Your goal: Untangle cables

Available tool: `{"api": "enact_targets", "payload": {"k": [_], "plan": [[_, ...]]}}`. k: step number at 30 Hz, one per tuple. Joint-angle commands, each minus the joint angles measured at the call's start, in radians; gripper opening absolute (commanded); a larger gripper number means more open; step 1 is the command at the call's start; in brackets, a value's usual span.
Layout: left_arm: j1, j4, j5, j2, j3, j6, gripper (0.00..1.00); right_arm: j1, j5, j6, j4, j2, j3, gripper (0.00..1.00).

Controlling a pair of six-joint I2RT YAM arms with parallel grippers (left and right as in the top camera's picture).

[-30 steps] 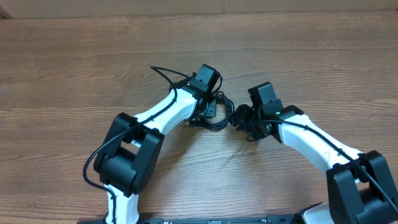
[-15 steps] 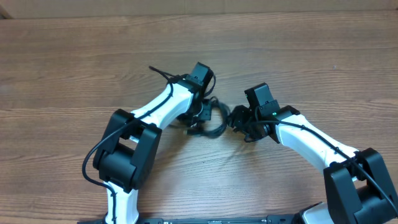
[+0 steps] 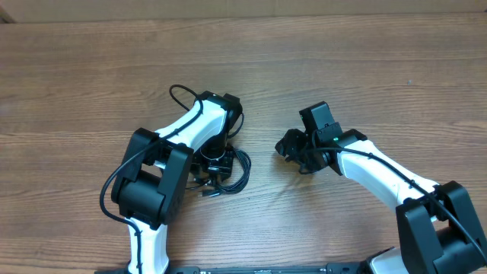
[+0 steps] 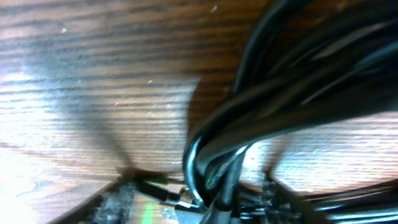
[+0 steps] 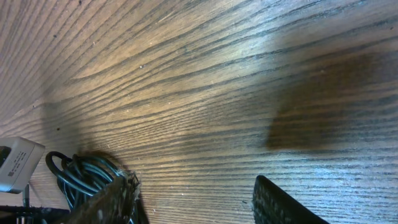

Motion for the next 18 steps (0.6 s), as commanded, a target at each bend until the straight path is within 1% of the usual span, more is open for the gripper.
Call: {"api": "enact_targets", "payload": {"k": [1,3,11,15,18], "plan": [[0.005,0.011,-0.004,0.03,-0.014,0.008,0.68,0.004,0.01,0.007,0.004,0.005,0.0,0.59],[0.005,-0.002,0.033,0.028,0.003,0.007,0.66,0.004,0.01,0.007,0.005,0.005,0.0,0.6],[0.005,-0.083,0.033,-0.052,0.165,0.008,0.67,0.004,0.01,0.006,0.004,0.005,0.0,0.61],[0.006,-0.043,0.025,-0.075,0.191,0.002,0.72,0.004,0.01,0.007,0.005,0.005,0.0,0.62],[0.005,-0.003,-0.039,-0.066,0.185,-0.076,0.72,0.004,0.011,0.007,0.005,0.005,0.0,0.62]]}}
